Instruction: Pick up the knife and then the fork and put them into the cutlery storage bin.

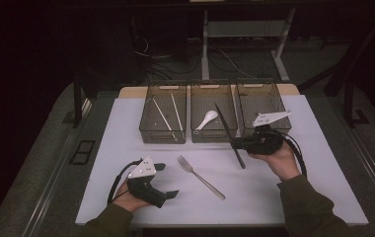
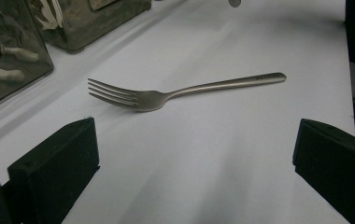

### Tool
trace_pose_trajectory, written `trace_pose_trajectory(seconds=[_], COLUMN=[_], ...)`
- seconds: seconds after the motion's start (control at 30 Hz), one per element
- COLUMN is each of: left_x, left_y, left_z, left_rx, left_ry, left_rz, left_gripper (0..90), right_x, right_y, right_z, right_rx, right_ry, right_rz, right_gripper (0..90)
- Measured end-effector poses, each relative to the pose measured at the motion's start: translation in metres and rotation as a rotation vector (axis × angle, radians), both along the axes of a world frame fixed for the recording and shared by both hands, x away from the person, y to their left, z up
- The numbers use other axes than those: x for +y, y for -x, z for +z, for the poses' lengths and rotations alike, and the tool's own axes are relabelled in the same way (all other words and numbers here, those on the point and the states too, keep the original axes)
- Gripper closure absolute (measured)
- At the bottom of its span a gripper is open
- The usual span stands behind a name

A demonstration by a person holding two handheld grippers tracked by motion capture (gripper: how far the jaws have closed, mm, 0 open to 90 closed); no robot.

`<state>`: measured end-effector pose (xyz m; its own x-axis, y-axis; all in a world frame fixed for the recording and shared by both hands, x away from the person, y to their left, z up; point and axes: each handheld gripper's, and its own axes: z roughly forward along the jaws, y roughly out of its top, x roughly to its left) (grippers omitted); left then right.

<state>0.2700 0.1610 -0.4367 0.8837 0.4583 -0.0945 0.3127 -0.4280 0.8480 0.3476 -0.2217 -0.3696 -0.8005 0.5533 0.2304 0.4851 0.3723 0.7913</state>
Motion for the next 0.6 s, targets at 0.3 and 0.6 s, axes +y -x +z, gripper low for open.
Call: trace_pose_trajectory(seconds=[0.3,0.6], left_x=[0.000,0.000], left_y=[0.001,0.001], left_z=[0.001,0.001], left_rx=[0.002,-0.003], left_ry=[0.013,0.012], left_rz=[0.006,0.004], left_gripper=[0.0,0.0], right_x=[-0.022,-0.046], right_y=[-0.003,-0.009], right_z=[0.014,0.030], right_rx=[-0.043,-0.100], right_ry=[-0.089,-0.144], right_rz=[-0.064,-0.152], right_gripper=[80.2,80.2])
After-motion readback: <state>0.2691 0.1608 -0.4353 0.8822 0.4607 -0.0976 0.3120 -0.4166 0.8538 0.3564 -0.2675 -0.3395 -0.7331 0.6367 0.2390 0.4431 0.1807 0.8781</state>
